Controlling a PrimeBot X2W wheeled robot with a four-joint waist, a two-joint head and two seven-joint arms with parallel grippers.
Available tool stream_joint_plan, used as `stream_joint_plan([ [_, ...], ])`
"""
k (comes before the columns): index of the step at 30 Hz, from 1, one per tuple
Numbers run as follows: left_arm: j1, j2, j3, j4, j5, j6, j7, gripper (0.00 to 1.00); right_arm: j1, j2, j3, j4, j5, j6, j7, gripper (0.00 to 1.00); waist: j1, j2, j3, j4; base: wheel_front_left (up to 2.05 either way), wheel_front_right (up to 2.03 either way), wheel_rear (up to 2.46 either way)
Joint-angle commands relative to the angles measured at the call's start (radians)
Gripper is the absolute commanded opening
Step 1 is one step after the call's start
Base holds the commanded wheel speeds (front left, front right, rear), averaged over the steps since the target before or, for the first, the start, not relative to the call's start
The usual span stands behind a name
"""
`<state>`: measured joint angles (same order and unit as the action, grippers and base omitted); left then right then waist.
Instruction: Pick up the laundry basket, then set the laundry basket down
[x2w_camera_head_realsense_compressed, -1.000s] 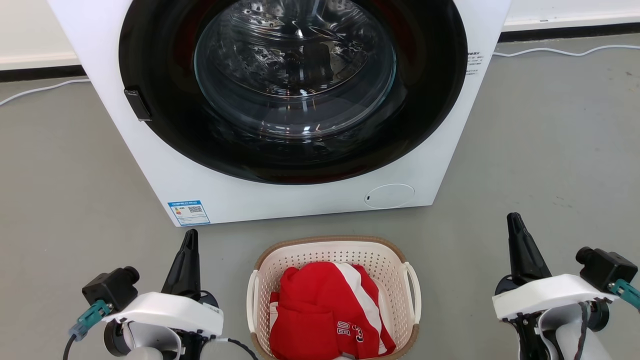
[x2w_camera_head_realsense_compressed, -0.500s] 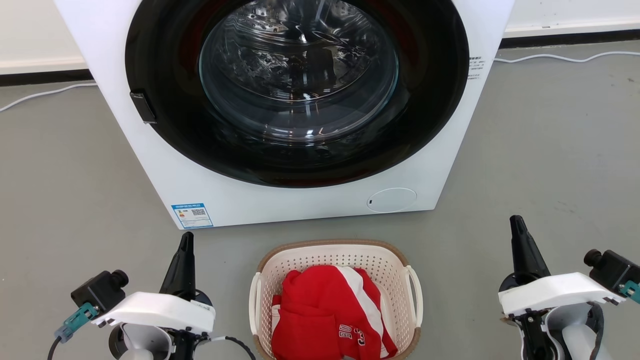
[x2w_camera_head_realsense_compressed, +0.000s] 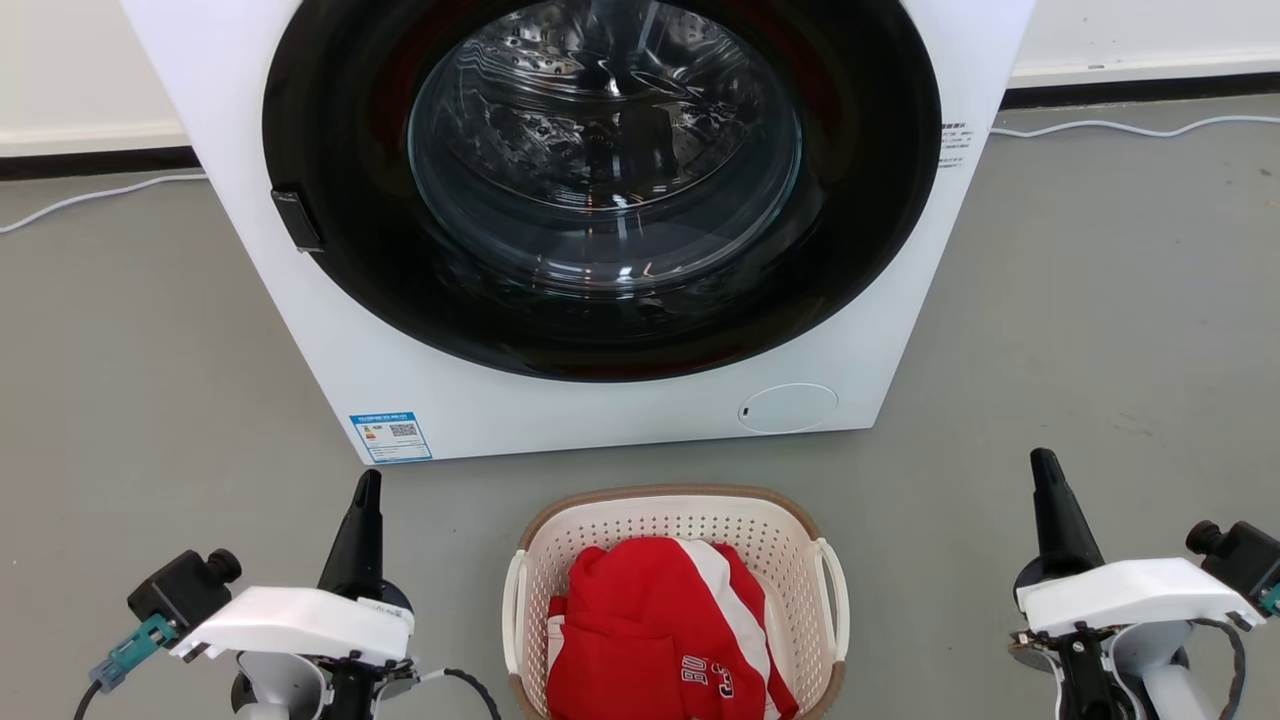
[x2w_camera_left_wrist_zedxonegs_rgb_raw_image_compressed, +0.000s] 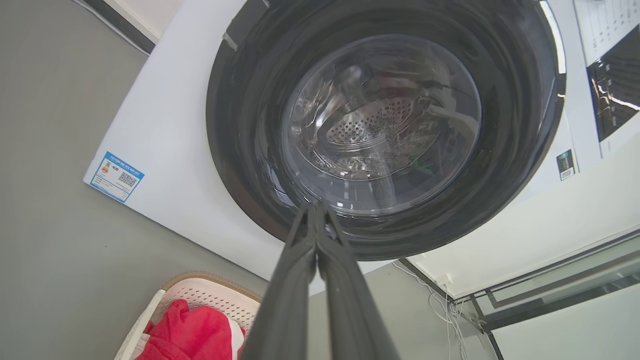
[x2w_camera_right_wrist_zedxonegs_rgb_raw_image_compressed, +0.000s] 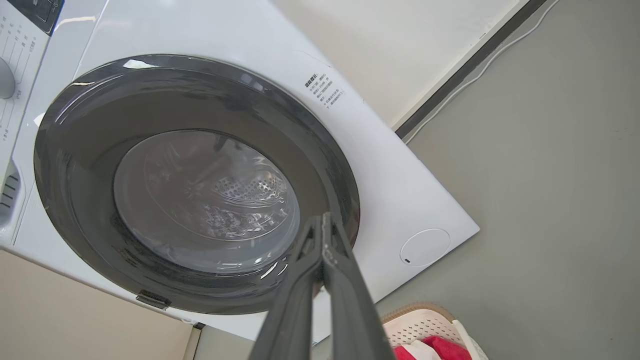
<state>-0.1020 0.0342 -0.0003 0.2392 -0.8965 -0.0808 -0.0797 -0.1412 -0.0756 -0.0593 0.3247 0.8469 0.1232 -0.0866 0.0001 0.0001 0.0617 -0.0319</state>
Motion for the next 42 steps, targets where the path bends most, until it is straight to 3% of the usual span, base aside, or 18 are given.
stream_joint_plan([
  [1,-0.015,0.009,0.022,-0.020,-0.034,-0.010,0.005,0.00,-0.014,-0.002,0.006,-0.036,0.034,0.004,0.013,0.00,-0.0001,-0.0001,-0.001,0.001,0.00,0.00,0.00],
  [42,-0.009,0.013,0.080,-0.004,-0.460,-0.035,0.123,0.00,0.016,0.015,-0.032,-0.064,0.490,0.006,0.130,0.00,-0.0001,-0.0001,-0.037,0.020,0.00,0.00,0.00],
])
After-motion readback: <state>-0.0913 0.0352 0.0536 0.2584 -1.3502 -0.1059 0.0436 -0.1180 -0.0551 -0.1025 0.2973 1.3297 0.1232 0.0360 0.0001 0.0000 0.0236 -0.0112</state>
